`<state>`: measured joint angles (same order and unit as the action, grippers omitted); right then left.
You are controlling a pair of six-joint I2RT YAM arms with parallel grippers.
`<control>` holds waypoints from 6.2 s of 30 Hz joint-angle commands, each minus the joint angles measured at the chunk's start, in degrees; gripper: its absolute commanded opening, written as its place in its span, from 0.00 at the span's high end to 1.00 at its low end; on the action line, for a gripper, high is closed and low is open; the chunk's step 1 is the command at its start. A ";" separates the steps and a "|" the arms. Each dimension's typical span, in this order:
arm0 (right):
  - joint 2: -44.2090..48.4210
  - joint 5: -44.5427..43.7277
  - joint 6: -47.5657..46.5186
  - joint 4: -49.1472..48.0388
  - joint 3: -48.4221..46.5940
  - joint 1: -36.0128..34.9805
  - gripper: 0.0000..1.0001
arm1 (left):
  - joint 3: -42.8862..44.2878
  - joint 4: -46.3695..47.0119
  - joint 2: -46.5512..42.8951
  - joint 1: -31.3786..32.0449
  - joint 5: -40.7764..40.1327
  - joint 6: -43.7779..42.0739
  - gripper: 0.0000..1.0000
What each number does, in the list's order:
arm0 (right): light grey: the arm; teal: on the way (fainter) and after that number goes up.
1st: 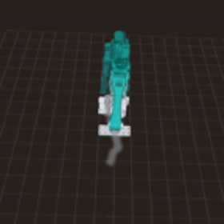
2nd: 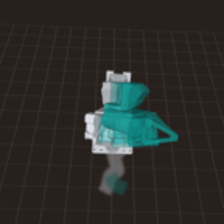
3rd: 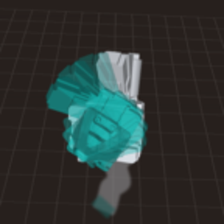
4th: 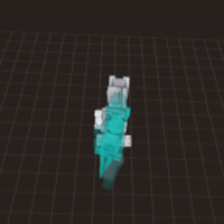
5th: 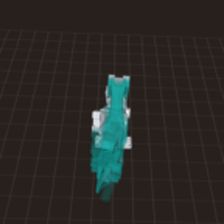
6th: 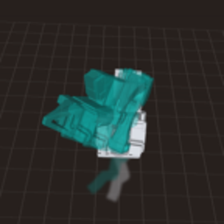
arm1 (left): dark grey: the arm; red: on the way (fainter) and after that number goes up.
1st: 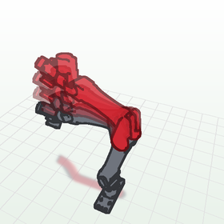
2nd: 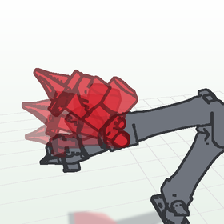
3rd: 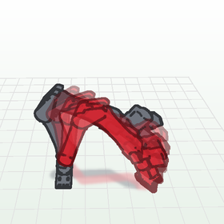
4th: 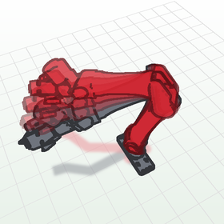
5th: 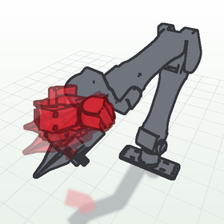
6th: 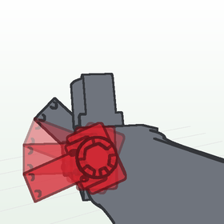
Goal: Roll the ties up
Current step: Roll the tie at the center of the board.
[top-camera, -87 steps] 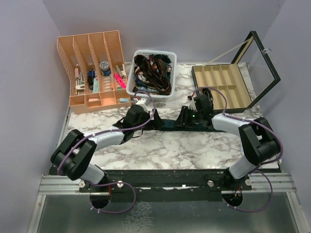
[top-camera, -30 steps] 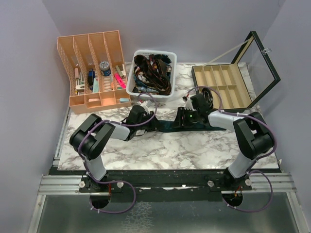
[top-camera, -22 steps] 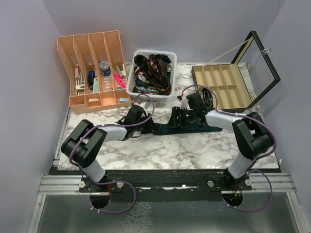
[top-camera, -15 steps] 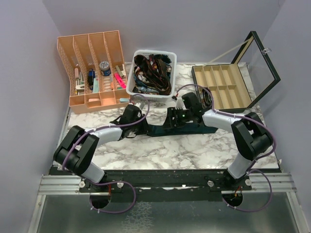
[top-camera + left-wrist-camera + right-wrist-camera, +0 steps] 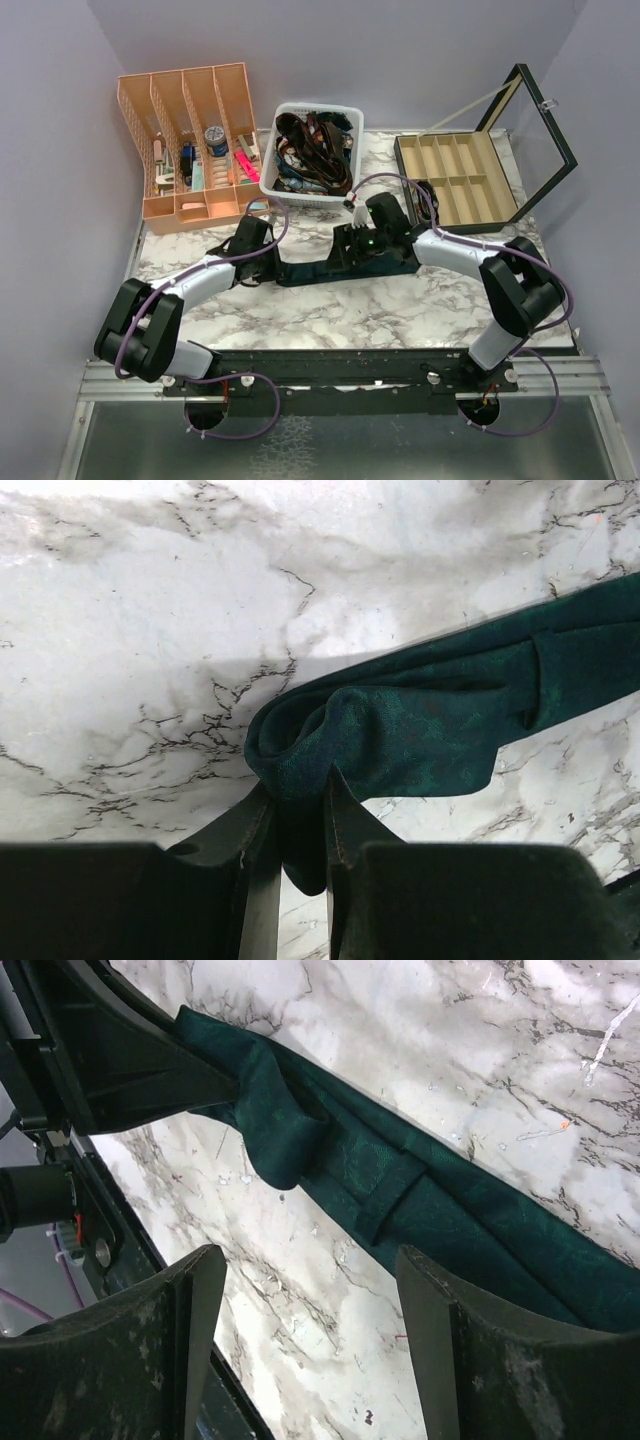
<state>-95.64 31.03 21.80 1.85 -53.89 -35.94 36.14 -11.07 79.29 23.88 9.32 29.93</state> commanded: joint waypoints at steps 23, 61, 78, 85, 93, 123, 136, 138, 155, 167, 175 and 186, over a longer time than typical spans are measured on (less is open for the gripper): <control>-2.66 9.65 -49.29 -28.45 4.20 -7.21 0.11 | -1.88 -6.29 -16.61 -5.50 -13.48 5.30 0.14; -27.09 4.93 -58.47 -16.77 -13.81 -14.42 0.44 | -9.11 -2.30 -25.66 -20.10 -2.87 6.61 0.11; -29.25 10.07 -47.67 -20.91 -15.54 -17.82 0.55 | -10.43 -2.38 -26.97 -20.19 -3.88 7.71 0.11; -30.20 9.07 -49.44 -17.07 -18.82 -18.10 0.38 | -10.84 -3.25 -28.88 -20.26 -4.82 8.27 0.11; -24.24 6.41 -47.38 -17.92 -18.27 -17.81 0.00 | -11.62 -2.77 -29.87 -20.41 -5.14 8.83 0.11; -0.73 -8.78 26.56 -28.03 9.09 -4.58 0.04 | -15.08 5.69 -29.80 -20.63 -0.97 6.98 0.05; -2.52 -16.19 24.07 -17.89 4.69 -9.73 0.22 | -17.45 10.00 -29.17 -20.57 2.70 7.93 0.05; -2.47 -16.69 23.76 -17.25 4.48 -9.87 0.22 | -17.69 9.87 -29.10 -20.62 2.82 7.86 0.06; -9.22 -15.19 21.02 -11.48 -3.25 -12.48 0.47 | -20.51 11.49 -29.83 -20.63 6.54 7.78 0.08; -13.63 -17.50 17.56 -4.88 -9.34 -12.41 0.60 | -22.02 15.67 -29.06 -20.63 9.04 7.42 0.12; -15.26 -18.72 16.68 -2.66 -10.51 -12.47 0.63 | -23.22 17.97 -28.11 -20.58 10.02 6.78 0.13; -17.21 -23.64 14.54 3.18 -13.15 -12.40 0.66 | -25.94 26.33 -27.39 -20.63 16.44 6.59 0.18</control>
<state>-110.74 10.50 37.98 0.86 -65.76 -48.05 11.33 9.80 51.72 3.70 20.97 37.17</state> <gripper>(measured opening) 0.338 0.832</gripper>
